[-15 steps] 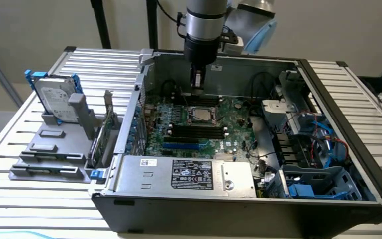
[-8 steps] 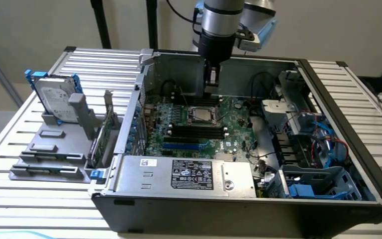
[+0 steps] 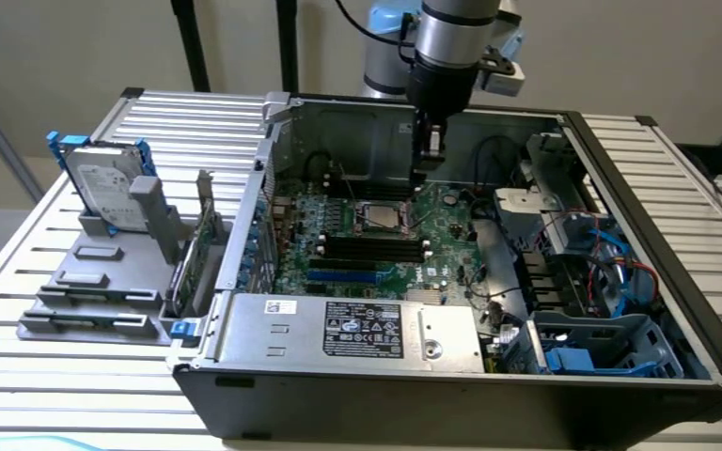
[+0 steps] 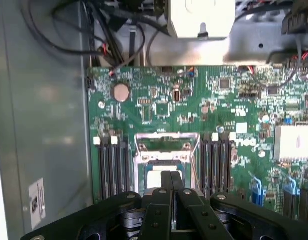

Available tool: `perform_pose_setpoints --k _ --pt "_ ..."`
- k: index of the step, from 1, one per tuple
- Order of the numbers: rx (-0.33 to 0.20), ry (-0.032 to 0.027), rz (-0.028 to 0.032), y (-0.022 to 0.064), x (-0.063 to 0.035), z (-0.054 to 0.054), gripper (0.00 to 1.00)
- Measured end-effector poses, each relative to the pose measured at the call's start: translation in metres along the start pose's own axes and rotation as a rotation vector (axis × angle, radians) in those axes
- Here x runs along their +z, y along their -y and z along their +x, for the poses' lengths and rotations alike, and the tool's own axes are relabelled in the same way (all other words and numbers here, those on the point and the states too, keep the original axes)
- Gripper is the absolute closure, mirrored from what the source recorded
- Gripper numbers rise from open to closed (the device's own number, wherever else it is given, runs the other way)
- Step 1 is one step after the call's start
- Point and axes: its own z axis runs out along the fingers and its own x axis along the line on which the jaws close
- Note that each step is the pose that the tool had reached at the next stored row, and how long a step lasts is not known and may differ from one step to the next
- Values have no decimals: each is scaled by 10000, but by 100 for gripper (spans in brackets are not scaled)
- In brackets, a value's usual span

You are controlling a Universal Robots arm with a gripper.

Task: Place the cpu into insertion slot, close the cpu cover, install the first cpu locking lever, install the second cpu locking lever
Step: 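Close the cpu cover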

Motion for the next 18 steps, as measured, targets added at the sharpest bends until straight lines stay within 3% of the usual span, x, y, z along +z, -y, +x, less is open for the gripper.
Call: perform_pose_setpoints --k 11,18 --pt "-8 -43 3 -494 4 24 89" --pt "-127 -39 2 -532 128 26 89"
